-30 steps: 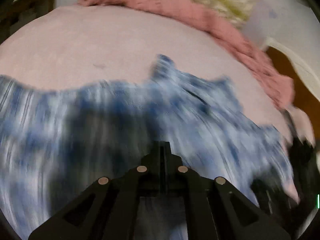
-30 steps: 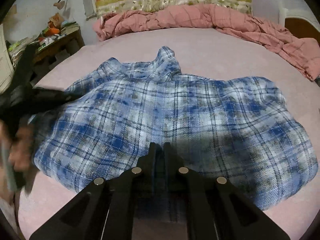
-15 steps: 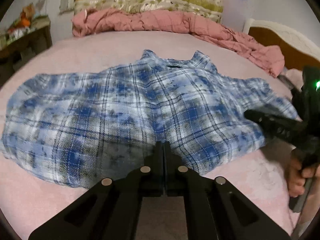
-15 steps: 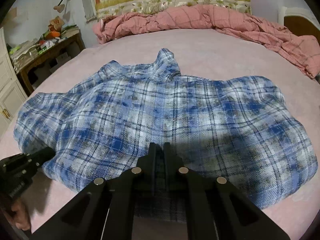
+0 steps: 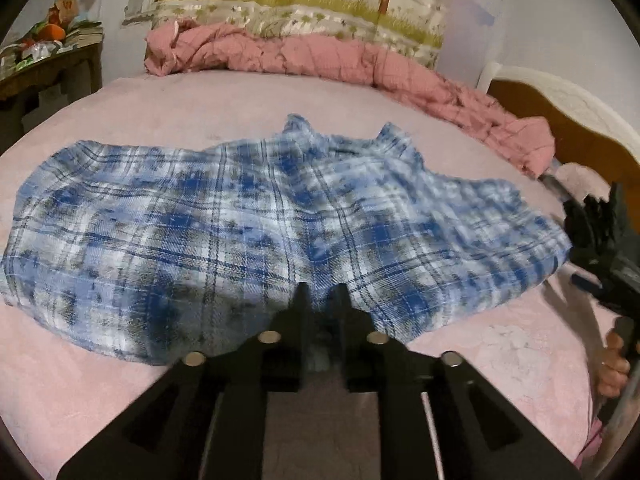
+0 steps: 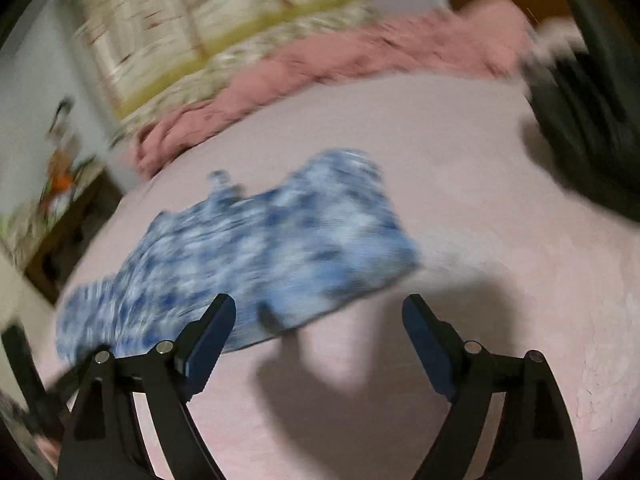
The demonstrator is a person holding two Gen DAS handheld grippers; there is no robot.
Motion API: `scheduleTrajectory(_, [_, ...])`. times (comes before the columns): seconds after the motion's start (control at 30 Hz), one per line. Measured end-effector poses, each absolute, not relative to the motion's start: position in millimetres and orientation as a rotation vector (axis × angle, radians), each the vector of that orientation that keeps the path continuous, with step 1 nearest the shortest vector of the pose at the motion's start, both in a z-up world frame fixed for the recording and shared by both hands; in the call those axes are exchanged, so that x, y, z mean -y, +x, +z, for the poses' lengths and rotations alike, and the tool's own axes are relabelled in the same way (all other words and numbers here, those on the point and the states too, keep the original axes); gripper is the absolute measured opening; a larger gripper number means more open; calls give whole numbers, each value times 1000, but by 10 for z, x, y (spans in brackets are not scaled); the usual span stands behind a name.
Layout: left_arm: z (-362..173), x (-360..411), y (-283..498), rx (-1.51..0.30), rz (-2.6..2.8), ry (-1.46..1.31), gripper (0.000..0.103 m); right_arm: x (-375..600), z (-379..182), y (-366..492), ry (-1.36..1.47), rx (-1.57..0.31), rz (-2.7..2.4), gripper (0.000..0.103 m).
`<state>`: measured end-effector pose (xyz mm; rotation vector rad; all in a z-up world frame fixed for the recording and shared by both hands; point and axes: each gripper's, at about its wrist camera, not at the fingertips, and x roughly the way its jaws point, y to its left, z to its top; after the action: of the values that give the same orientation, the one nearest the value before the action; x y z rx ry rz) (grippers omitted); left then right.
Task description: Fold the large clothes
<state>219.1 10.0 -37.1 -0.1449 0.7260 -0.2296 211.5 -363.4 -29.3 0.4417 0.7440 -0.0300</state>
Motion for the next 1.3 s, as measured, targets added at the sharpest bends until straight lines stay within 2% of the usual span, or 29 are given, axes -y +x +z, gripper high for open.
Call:
scheduleTrajectory(0.03, [-349, -139, 2151, -702, -215, -158, 31, 3747, -351, 2152, 488, -768, -46, 86])
scheduleTrajectory(0.07, [-331, -185, 2116, -679, -202, -176, 47, 3838, -401, 2178, 540, -772, -26, 87])
scheduleTrajectory(0.1, [-319, -235, 2087, -661, -193, -197, 52, 3899, -441, 2188, 580, -755, -4, 86])
scheduleTrajectory(0.23, [-311, -344, 2059, -631, -195, -251, 53, 4030, -499, 2324, 673, -699, -8, 86])
scheduleTrajectory(0.3, [-298, -365, 2044, -619, -186, -258, 53, 4062, -518, 2367, 704, -670, -74, 80])
scheduleTrajectory(0.37, [-279, -375, 2015, -600, -173, -264, 53, 3966, -522, 2439, 647, -704, -159, 46])
scheduleTrajectory(0.4, [-272, -392, 2002, -591, -172, -271, 53, 3918, -534, 2465, 632, -718, -150, 36])
scheduleTrajectory(0.43, [-272, -414, 1997, -586, -176, -283, 53, 3887, -535, 2478, 622, -722, -134, 22])
scheduleTrajectory(0.47, [-280, -420, 2007, -588, -177, -292, 53, 3855, -504, 2470, 607, -712, -124, 17])
scheduleTrajectory(0.53, [-299, -430, 2025, -596, -177, -303, 53, 3767, -370, 2429, 542, -660, -130, 14])
scheduleTrajectory(0.67, [-289, -457, 1980, -572, -160, -310, 53, 3180, 48, 2390, 232, -564, -142, 14])
scheduleTrajectory(0.8, [-282, -508, 1925, -542, -140, -338, 53, 2541, 270, 2424, 147, -577, 10, 14])
scheduleTrajectory(1.07, [-310, -556, 1934, -543, -122, -366, 53, 1455, 87, 2553, 159, -668, 240, 14])
scheduleTrajectory(1.17, [-316, -557, 1935, -543, -121, -367, 53, 1332, -129, 2618, 122, -716, 187, 14])
scheduleTrajectory(1.3, [-327, -571, 1944, -546, -125, -375, 53, 1379, -56, 2505, 153, -682, 234, 14])
